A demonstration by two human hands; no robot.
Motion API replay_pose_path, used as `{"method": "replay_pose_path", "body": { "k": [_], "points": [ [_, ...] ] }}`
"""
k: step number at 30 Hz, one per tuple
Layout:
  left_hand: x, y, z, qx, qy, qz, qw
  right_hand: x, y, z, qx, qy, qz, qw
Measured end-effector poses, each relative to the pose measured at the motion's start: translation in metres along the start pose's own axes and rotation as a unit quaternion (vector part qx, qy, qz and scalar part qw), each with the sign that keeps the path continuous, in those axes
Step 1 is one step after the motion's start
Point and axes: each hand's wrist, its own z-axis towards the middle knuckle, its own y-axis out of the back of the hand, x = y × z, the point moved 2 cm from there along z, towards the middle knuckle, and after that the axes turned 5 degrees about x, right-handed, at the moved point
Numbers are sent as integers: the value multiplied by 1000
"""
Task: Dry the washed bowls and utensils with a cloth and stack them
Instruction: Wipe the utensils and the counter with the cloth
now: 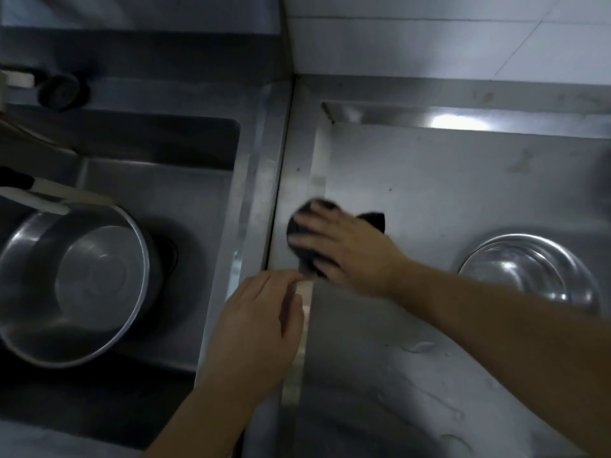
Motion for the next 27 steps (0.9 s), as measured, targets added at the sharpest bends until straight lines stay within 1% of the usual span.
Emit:
{"method": "replay_pose_path", "body": {
  "k": [1,2,3,4,5,6,7,8,9,10,11,12,13,15,16,18,19,21,22,23,24,25,26,27],
  "points": [
    [-1,0,2,-2,-3,1,1000,-1,-2,-17,41,35,-28,998],
    [-3,-1,4,-1,-6,0,1000,-8,0,-30,66,52,-52,995],
    [-4,-2,6,0,-10,0,1000,-21,5,-36,69,48,-72,994],
    [-5,-2,9,1,-12,1,1000,-37,11,-36,55,16,-88,994],
    [-5,-3,12,3,-12,4,1000,-55,18,-32,28,-50,-99,994],
    [-5,-3,16,3,-11,8,1000,-76,29,-27,-18,-135,-103,985],
    [-4,-2,20,3,-10,11,1000,-96,42,-23,-64,-221,-103,968],
    [-4,0,24,2,-10,13,1000,-113,55,-21,-95,-303,-93,944],
    [-4,1,27,2,-8,15,1000,-126,65,-20,-112,-365,-77,921],
    [-2,3,30,2,-6,17,1000,-132,69,-18,-120,-400,-65,906],
    [-1,5,32,3,-7,17,1000,-129,68,-14,-119,-407,-62,903],
    [0,5,33,4,-10,14,1000,-120,65,-10,-116,-385,-65,913],
    [1,5,34,5,-11,11,1000,-106,59,-9,-106,-333,-73,934],
    [3,2,35,8,-14,10,1000,-64,36,-21,-71,-194,-77,975],
    [2,1,35,11,-17,9,1000,-38,23,-37,-45,-135,-66,988],
    [-4,-4,35,15,-28,11,999,3,4,-77,27,-36,-40,998],
    [-7,-5,36,13,-33,15,999,13,-1,-94,71,13,-40,997],
    [-13,-8,38,13,-44,16,999,6,-1,-111,127,91,-63,986],
    [-15,-10,39,17,-49,13,999,-10,6,-108,128,100,-71,984],
    [-17,-12,40,24,-54,12,998,-32,15,-102,116,74,-73,988],
    [-17,-15,40,30,-58,13,998,-59,28,-93,83,14,-78,993],
    [-17,-16,40,35,-60,17,997,-89,44,-85,27,-68,-79,994],
    [-15,-18,39,38,-62,24,997,-119,63,-83,-47,-159,-77,983],
    [-13,-21,38,36,-67,33,997,-146,80,-85,-110,-256,-73,958]
  ]
}}
